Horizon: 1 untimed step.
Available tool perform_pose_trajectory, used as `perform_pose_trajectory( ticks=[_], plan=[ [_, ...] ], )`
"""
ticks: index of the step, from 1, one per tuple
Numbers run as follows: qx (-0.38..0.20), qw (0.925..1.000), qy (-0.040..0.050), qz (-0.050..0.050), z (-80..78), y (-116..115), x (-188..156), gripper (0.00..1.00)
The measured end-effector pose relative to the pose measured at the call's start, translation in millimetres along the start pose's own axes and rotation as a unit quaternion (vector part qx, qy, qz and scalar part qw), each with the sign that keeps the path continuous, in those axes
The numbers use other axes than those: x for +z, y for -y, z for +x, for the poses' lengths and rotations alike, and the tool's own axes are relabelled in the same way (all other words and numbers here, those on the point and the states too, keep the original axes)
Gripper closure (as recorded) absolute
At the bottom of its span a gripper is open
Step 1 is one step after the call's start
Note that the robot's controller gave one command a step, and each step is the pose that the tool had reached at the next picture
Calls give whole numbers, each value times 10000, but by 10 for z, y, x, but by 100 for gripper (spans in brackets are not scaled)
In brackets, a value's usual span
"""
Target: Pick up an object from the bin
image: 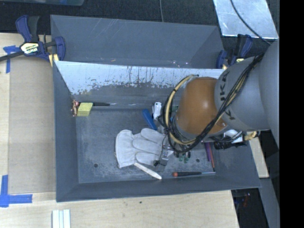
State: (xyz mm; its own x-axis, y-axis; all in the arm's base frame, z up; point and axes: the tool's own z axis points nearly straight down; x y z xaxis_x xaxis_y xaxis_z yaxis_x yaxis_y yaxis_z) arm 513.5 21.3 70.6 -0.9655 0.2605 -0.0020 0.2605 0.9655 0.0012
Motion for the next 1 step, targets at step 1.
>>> perform_pose_trajectory(
  ticks=[1],
  plan=[
    [-482, 9988, 8, -9, -392, -108, -7, 0]
  ],
)
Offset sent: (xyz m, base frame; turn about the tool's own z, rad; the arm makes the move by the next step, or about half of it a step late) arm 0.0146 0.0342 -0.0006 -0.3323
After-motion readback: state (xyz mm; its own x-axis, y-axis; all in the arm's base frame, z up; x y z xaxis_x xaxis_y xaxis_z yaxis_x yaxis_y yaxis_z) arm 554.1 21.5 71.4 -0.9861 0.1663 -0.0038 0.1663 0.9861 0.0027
